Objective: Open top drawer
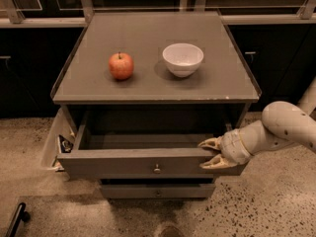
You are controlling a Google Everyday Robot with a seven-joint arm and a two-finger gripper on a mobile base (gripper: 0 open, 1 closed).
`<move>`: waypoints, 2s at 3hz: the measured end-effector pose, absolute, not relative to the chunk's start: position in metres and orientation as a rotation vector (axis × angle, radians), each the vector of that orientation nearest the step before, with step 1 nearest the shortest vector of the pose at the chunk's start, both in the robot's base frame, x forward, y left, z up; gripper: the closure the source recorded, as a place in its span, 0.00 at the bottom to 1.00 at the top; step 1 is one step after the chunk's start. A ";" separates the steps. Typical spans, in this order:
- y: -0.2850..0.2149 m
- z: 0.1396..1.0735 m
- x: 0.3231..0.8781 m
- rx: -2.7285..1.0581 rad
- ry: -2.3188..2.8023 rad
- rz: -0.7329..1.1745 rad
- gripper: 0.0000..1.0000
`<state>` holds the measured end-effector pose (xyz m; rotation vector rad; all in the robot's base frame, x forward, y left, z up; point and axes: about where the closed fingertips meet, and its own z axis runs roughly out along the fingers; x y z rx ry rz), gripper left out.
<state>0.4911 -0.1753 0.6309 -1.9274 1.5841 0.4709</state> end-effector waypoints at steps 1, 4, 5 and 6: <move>-0.175 0.631 0.491 -1.927 1.584 0.471 0.57; -0.186 0.628 0.462 -1.900 1.586 0.502 0.61; -0.186 0.631 0.461 -1.900 1.586 0.502 0.84; -0.182 0.637 0.455 -1.896 1.566 0.499 1.00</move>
Offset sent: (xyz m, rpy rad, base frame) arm -0.0181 -0.0089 0.0041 0.0073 0.0117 -0.0123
